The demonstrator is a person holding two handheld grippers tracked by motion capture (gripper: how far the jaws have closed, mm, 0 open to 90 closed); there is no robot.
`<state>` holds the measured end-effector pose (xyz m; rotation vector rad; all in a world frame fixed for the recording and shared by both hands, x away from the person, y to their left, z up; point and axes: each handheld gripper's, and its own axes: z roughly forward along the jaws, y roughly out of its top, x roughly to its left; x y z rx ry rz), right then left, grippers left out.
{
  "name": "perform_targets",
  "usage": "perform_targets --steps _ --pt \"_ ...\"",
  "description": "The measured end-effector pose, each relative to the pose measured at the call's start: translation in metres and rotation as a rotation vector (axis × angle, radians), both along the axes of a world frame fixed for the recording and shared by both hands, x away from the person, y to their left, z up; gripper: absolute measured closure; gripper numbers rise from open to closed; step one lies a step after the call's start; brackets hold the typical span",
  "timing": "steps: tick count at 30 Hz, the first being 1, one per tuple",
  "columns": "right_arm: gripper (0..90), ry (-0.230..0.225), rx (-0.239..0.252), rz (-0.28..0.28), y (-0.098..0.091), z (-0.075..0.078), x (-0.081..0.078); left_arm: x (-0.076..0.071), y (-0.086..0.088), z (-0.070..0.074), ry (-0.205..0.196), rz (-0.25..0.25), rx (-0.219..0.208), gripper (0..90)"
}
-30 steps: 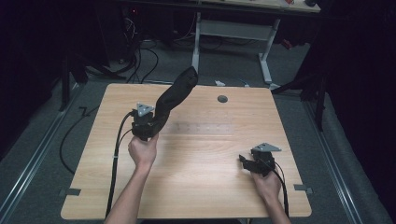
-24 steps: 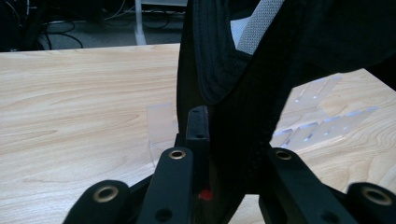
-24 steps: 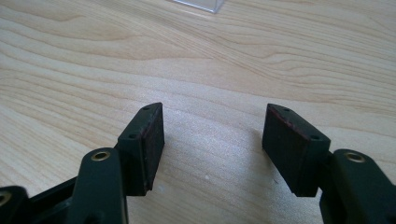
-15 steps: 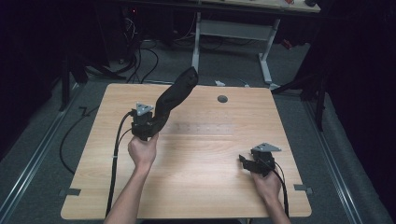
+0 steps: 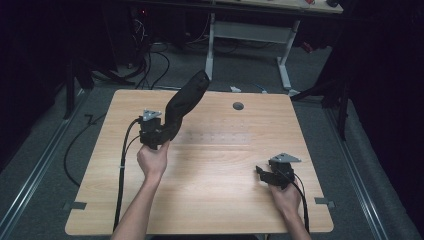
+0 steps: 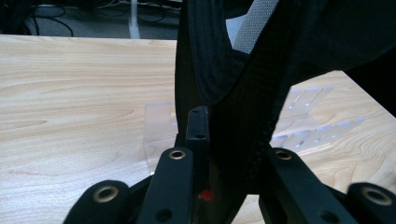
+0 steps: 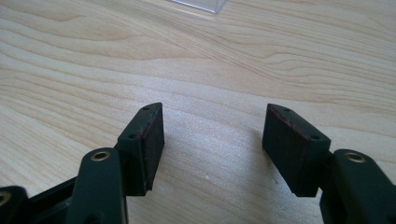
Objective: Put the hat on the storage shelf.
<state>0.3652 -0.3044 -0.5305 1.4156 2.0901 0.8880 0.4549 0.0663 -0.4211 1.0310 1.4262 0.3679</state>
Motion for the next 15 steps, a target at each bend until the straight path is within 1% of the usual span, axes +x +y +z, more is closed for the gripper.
perform_targets --steps 4,7,14,15 --pt "39.0 0.000 0.000 0.000 0.0000 0.0000 0.0000 0.0004 -0.0013 0.0007 0.003 0.001 -0.001 77.8" --pt "39.0 0.000 0.000 0.000 0.0000 0.0000 0.0000 0.0013 -0.0004 0.0018 0.015 0.000 -0.017 77.1" --pt "39.0 0.000 -0.001 0.000 0.0000 0.0000 0.0000 -0.0006 -0.0023 0.0047 0.005 -0.010 -0.024 74.9" --pt "39.0 0.000 -0.001 0.000 0.0000 0.0000 0.0000 -0.0010 -0.0032 0.0057 0.005 -0.015 -0.019 73.7"
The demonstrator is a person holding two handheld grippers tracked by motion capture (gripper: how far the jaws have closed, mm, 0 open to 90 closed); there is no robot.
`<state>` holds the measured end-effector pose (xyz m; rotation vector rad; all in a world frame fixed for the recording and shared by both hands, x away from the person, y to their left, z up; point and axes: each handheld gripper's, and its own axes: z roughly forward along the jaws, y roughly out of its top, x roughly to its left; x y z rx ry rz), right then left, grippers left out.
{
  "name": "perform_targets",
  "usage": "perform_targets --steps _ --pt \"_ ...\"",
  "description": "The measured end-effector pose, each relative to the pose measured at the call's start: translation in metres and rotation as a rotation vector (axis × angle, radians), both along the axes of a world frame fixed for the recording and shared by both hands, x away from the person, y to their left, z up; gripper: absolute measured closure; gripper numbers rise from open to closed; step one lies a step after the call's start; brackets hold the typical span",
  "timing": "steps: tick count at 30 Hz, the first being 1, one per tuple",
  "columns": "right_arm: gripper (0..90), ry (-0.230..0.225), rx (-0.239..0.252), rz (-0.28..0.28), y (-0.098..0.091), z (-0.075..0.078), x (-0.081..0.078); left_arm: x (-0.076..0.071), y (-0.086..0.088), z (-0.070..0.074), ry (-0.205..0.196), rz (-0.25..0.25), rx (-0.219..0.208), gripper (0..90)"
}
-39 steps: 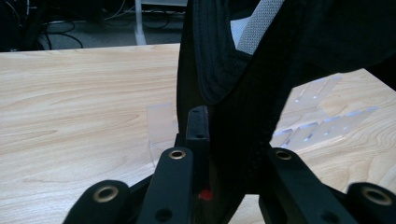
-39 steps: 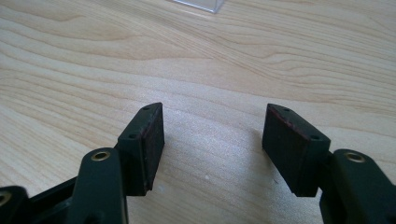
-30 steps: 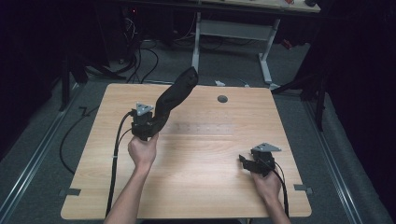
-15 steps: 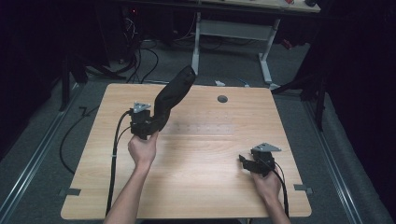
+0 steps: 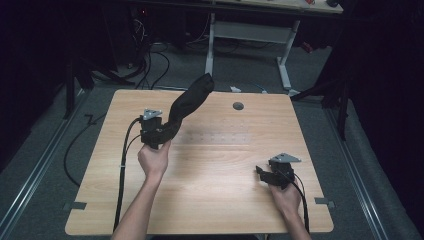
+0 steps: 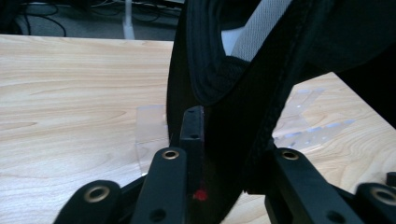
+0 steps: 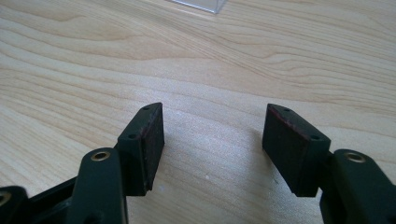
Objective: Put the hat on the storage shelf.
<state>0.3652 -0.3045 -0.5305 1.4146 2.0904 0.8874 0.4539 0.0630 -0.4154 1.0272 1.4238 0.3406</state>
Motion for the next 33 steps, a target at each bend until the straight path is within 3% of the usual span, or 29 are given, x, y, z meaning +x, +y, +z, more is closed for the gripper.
perform_targets --steps 4,8,11,15,18,19,20,25,29,31,33 --pt "39.0 0.000 0.000 0.001 0.000 0.000 0.000 0.000 -0.001 0.000 0.004 -0.002 0.007 73.4" --pt "39.0 -0.003 -0.004 0.001 0.000 0.000 0.000 0.000 0.002 0.003 0.027 0.023 -0.021 77.8" --pt "39.0 -0.003 -0.006 0.002 0.000 0.000 0.000 0.000 0.009 0.002 0.056 0.055 -0.090 80.1" --pt "39.0 -0.004 -0.008 0.002 0.001 0.000 0.000 -0.001 0.009 -0.001 0.074 0.072 -0.109 80.8" --pt "39.0 -0.008 -0.012 0.005 0.001 0.000 0.000 -0.004 0.003 -0.011 0.086 0.071 -0.075 81.3" --pt "39.0 -0.007 -0.012 0.005 0.001 0.000 0.000 -0.009 -0.004 -0.017 0.065 0.066 -0.040 80.1" --pt "39.0 -0.007 -0.012 0.005 0.001 0.000 0.000 -0.009 -0.004 -0.017 0.065 0.066 -0.040 80.9" --pt "39.0 -0.007 -0.012 0.006 0.001 0.000 0.000 -0.016 -0.015 -0.026 0.013 0.059 0.046 80.9" --pt "39.0 -0.007 -0.011 0.007 0.001 0.000 0.000 -0.017 -0.013 -0.028 0.003 0.056 0.049 80.6" --pt "39.0 -0.006 -0.010 0.007 0.001 0.000 0.000 -0.015 -0.012 -0.034 0.016 0.050 0.072 79.9" --pt "39.0 -0.006 -0.010 0.006 0.001 0.000 0.000 -0.014 -0.011 -0.040 0.029 0.038 0.076 73.2"
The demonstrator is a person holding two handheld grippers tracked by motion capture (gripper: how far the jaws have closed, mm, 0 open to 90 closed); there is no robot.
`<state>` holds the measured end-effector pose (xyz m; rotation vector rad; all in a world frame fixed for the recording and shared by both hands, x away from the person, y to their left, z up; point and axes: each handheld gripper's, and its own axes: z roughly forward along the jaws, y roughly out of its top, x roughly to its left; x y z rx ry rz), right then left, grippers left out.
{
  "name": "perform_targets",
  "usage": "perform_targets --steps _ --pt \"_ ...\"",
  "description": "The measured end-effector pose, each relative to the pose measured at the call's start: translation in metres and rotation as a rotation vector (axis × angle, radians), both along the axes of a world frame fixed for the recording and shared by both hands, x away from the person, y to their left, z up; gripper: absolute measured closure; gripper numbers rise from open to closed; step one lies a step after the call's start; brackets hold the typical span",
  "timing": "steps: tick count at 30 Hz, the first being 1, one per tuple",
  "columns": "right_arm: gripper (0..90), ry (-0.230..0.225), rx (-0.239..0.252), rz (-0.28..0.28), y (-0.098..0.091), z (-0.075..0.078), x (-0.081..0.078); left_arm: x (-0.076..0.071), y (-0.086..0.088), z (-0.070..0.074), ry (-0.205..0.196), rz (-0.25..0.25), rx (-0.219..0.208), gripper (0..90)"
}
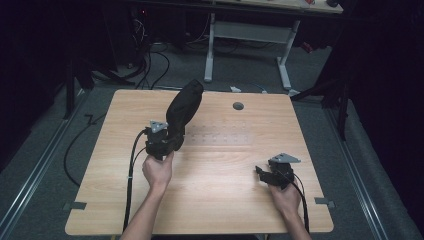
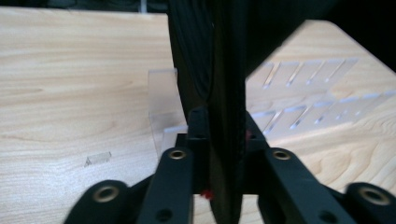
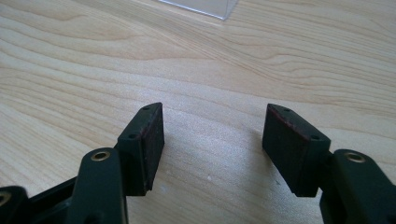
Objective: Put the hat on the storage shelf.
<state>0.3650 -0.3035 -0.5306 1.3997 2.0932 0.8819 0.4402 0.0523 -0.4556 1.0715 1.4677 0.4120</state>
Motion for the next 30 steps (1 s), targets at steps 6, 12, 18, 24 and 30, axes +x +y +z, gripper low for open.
perform_targets --steps 6,12,18,24,30 --pt "39.0 0.002 0.001 0.000 0.000 0.000 0.000 -0.005 0.004 -0.006 -0.015 -0.015 0.017 51.3" --pt "39.0 0.001 0.000 0.000 0.000 0.000 0.000 -0.015 0.013 -0.013 -0.024 -0.050 0.032 32.7" --pt "39.0 0.002 0.002 0.001 0.000 0.000 0.000 -0.043 0.027 -0.039 -0.034 -0.116 0.063 28.6" --pt "38.9 0.004 0.006 -0.003 0.000 0.000 0.000 -0.053 0.042 -0.056 -0.020 -0.133 0.075 28.9" --pt "38.9 0.004 0.006 -0.002 0.000 0.000 0.000 -0.056 0.052 -0.071 -0.002 -0.139 0.125 29.2"
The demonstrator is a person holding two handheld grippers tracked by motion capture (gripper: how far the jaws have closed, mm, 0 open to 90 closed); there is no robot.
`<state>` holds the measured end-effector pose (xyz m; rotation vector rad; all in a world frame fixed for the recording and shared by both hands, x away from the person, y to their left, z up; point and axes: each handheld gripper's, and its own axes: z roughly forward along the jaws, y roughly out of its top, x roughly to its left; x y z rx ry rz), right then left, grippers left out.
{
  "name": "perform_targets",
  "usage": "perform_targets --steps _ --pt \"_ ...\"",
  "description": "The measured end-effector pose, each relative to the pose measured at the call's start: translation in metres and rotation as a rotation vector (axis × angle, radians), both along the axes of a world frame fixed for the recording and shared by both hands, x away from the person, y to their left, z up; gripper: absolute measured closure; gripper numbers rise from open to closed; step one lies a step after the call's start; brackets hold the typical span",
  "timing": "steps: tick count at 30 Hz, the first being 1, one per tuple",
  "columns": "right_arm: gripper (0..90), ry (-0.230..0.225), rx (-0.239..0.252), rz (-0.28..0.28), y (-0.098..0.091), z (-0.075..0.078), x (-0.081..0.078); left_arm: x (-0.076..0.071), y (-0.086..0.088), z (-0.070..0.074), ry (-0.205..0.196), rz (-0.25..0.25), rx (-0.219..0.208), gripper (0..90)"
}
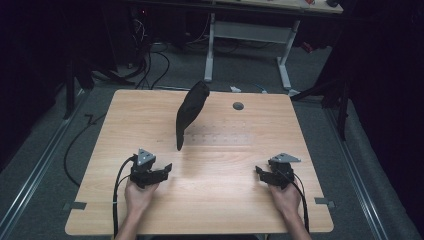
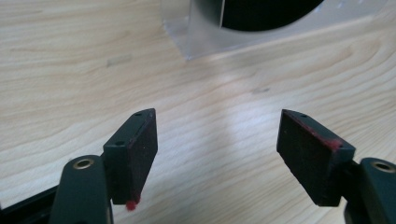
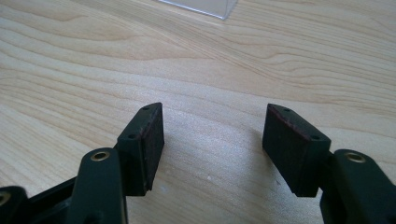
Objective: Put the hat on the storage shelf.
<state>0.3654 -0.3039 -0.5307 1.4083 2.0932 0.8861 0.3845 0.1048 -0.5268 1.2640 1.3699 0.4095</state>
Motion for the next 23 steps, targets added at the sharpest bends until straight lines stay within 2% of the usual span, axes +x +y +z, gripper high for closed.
perform_targets --steps 8,14,17,23 --pt "38.9 0.000 0.001 -0.001 0.000 0.000 0.000 0.003 0.013 -0.013 0.012 0.046 0.045 29.6" --pt "38.9 0.000 0.001 -0.001 0.000 0.000 0.000 0.006 0.017 -0.018 0.018 0.066 0.072 29.4" --pt "38.9 0.000 0.001 -0.001 0.000 0.000 0.000 0.007 0.013 -0.020 0.030 0.068 0.118 29.0" --pt "38.9 0.000 0.001 -0.001 0.000 0.000 0.000 0.007 0.013 -0.020 0.031 0.071 0.115 28.8"
